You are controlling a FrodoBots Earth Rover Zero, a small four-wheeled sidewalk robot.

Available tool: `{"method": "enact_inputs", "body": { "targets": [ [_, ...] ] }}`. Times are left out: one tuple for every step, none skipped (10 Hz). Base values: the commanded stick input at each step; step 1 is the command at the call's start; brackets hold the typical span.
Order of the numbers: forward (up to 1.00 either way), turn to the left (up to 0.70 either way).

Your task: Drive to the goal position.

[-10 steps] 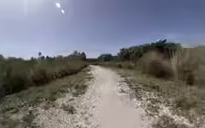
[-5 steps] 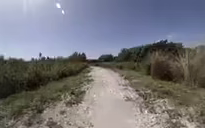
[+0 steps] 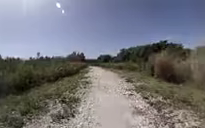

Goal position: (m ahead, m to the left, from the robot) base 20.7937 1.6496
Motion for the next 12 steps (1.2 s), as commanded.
{"method": "enact_inputs", "body": {
  "targets": [
    [0.7,0.0],
    [0.7,0.0],
    [0.7,0.0],
    [0.7,0.0],
    [0.7,0.0],
    [0.7,0.0],
    [0.7,0.0],
    [0.7,0.0],
    [0.7,0.0],
    [0.7,0.0],
    [0.7,0.0],
    [0.7,0.0]
  ]
}}
